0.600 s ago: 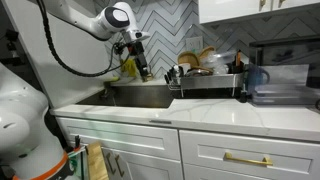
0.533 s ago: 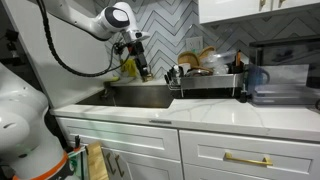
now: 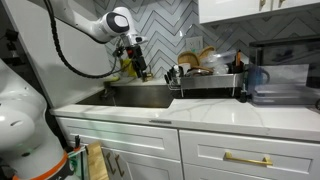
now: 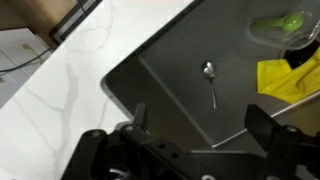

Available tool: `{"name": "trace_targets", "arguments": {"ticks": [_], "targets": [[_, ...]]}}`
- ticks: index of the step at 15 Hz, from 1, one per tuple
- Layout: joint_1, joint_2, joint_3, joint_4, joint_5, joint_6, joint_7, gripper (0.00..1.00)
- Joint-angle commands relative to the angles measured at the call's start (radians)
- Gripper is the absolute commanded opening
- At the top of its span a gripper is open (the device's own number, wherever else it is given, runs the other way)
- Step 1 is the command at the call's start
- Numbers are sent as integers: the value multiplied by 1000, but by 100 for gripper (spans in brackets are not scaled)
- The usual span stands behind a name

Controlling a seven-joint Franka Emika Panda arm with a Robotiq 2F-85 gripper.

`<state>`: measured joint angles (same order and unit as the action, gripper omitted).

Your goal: Stack the containers and put them in the sink

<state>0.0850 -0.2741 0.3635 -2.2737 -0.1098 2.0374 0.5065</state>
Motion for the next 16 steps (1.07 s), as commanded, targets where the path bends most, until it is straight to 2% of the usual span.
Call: {"name": "trace_targets", "arguments": {"ticks": [1, 5, 8, 9, 11, 16], "targets": [[97, 159, 14, 44, 50, 108, -63, 100], [173, 307, 5, 59, 89, 229, -207, 100], [189, 401, -6, 92, 140, 228, -378, 100], [197, 342, -12, 57, 99, 230, -278, 100], [198, 390, -18, 78, 114, 230, -341, 100], [200, 406, -21, 97, 117, 230, -359, 100]]}}
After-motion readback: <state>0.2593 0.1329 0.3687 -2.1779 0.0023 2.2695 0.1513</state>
